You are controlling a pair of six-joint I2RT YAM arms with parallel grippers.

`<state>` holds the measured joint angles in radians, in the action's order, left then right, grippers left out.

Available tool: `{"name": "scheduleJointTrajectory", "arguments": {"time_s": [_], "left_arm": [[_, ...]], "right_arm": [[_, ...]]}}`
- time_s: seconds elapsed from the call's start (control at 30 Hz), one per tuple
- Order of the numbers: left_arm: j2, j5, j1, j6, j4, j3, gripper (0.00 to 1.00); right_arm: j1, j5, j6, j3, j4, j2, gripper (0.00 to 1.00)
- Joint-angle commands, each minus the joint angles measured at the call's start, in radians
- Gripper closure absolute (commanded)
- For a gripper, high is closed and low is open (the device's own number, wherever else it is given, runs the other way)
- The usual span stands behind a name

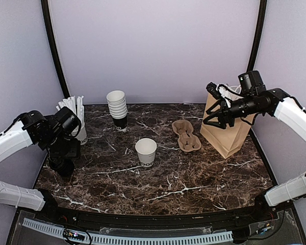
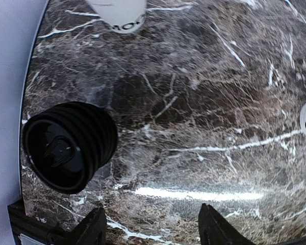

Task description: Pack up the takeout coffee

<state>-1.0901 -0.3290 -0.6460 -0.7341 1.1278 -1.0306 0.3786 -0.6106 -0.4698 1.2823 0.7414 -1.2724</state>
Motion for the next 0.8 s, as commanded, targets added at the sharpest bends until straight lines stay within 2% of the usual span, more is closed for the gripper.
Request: {"name": "scheduleJointTrajectory", "arguments": {"time_s": [0.0, 0.13, 0.27, 0.5, 0.57, 0.77], "left_arm": [[0.054, -0.032, 0.105, -0.012, 0.011, 0.048, 0.38], [0.05, -0.004, 0.227, 0.057, -0.038, 0.078, 0.49], [0.031, 0.112, 0.332, 0.137, -0.12, 0.117, 0.57], [-0.026, 0.148, 0.42, 0.151, -0.164, 0.147, 0.63], [-0.036, 0.157, 0.433, 0.154, -0.173, 0.153, 0.71], [-0.044, 0.147, 0.44, 0.146, -0.169, 0.154, 0.83]], "right_arm": [[-0.001, -0.017, -0.005, 0.011, -0.014, 0.02, 0.4], [-0.001, -0.01, -0.006, 0.0, -0.014, 0.036, 0.4], [-0.001, -0.003, -0.006, -0.007, -0.016, 0.044, 0.4], [-0.001, -0.002, -0.007, -0.015, -0.016, 0.045, 0.4], [0.0, -0.002, -0.009, -0.015, -0.017, 0.043, 0.4], [0.0, -0.007, -0.01, -0.018, -0.02, 0.036, 0.4]]}}
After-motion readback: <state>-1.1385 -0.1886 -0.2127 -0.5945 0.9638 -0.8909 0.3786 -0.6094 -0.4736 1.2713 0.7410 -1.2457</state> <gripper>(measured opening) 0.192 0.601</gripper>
